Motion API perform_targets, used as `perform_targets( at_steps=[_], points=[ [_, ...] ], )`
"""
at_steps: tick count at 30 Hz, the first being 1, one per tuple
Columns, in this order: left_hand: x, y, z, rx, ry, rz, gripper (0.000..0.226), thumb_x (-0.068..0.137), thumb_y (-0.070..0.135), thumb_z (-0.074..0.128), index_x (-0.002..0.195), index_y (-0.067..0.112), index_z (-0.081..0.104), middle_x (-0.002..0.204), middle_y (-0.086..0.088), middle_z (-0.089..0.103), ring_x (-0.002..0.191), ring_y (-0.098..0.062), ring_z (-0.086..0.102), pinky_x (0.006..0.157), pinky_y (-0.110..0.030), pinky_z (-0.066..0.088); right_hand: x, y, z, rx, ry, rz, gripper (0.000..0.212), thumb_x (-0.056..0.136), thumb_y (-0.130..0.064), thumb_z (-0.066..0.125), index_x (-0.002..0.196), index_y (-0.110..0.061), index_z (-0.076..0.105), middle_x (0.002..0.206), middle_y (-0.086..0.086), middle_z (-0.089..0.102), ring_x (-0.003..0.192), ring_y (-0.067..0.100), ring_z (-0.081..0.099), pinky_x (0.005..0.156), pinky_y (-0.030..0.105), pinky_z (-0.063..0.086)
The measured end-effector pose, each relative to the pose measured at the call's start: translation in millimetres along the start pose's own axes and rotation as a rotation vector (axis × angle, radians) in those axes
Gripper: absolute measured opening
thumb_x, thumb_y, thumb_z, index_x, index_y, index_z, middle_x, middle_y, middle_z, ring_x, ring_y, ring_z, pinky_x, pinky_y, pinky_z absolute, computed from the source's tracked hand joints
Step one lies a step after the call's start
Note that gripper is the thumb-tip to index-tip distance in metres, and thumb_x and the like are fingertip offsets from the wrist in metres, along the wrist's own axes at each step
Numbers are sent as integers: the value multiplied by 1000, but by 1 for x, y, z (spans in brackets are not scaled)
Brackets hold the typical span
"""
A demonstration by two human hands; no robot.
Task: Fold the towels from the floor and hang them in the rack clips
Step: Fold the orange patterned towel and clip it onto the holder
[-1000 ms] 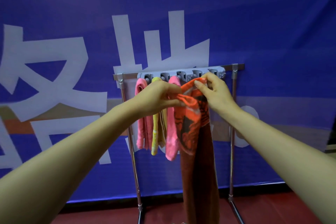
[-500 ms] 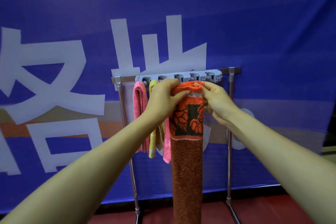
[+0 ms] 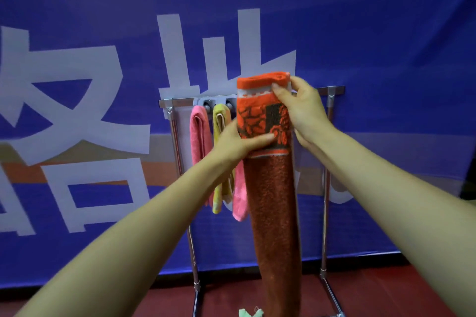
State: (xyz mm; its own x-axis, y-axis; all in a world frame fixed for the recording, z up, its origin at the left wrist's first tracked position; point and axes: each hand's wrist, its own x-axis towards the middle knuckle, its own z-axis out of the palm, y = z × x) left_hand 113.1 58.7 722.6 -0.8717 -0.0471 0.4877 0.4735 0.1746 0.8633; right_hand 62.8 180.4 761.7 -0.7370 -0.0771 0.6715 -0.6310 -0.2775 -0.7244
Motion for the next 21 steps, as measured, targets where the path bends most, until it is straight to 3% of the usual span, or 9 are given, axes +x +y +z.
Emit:
perform_targets(
  at_steps=[2, 4, 5, 7, 10, 14, 17, 19, 21],
  points=[
    [-15, -14, 8, 25, -31, -101, 26, 76, -2, 70, 100, 8, 66, 77, 7, 72, 68, 2, 64, 68, -17, 54, 7, -6, 7, -11, 42, -20, 16, 91, -10, 55, 81, -22, 58, 75, -7, 61, 59, -6, 58, 61, 12, 48],
    [-23, -27, 16, -16, 5, -150, 14, 78, 0, 69, 84, 13, 67, 53, 18, 66, 50, 9, 60, 48, -10, 48, 11, -8, 10, -96, 13, -36, 11, 91, -11, 55, 86, -20, 58, 75, -8, 59, 55, -10, 55, 58, 8, 45],
    [-23, -31, 17, -67, 42, -155, 15, 79, 1, 69, 79, 15, 66, 50, 18, 65, 47, 7, 59, 46, -10, 47, 15, -9, 9, -126, 54, -48, 8, 91, -12, 56, 87, -19, 58, 74, -8, 58, 56, -10, 54, 59, 9, 44],
    [-17, -36, 15, -150, 94, -134, 15, 78, 1, 69, 80, 15, 66, 56, 13, 69, 53, 3, 62, 55, -13, 50, 26, -8, 1, -114, 214, -55, 9, 90, -15, 56, 82, -19, 56, 76, -3, 56, 65, -1, 53, 66, 19, 44],
    [-17, -44, 17, -156, 40, -140, 22, 75, -4, 70, 85, 15, 64, 65, 12, 72, 62, 2, 65, 63, -12, 53, 39, -4, -5, -27, 348, 38, 20, 89, -19, 57, 69, -19, 52, 79, 4, 57, 78, 18, 53, 75, 35, 47],
    [-32, -75, 24, -175, -36, -272, 20, 75, -4, 70, 84, 13, 67, 68, 8, 73, 63, -3, 67, 68, -16, 56, 54, -10, -13, 132, 531, 94, 23, 90, -14, 56, 69, -16, 48, 72, 1, 54, 73, 18, 55, 70, 33, 50],
    [-49, -100, 19, -126, -179, -398, 17, 78, -3, 68, 83, 13, 68, 66, 9, 72, 61, -1, 66, 65, -15, 54, 70, -16, -33, 219, 703, 122, 7, 92, -12, 54, 87, -11, 57, 78, 3, 62, 61, 10, 61, 57, 20, 54],
    [-60, -108, 14, -143, -226, -439, 17, 79, -3, 65, 86, 12, 67, 68, 8, 72, 62, -2, 66, 65, -15, 53, 77, -13, -54, 216, 824, 125, 8, 92, -14, 54, 87, -9, 58, 97, 12, 67, 78, 19, 67, 72, 29, 58],
    [-59, -111, 4, -164, -223, -432, 16, 82, -3, 62, 89, 10, 66, 72, 5, 73, 64, -4, 67, 67, -17, 54, 74, -8, -79, 175, 933, 141, 26, 95, -13, 48, 69, -14, 45, 109, 18, 65, 84, 21, 63, 82, 33, 55]
  ],
)
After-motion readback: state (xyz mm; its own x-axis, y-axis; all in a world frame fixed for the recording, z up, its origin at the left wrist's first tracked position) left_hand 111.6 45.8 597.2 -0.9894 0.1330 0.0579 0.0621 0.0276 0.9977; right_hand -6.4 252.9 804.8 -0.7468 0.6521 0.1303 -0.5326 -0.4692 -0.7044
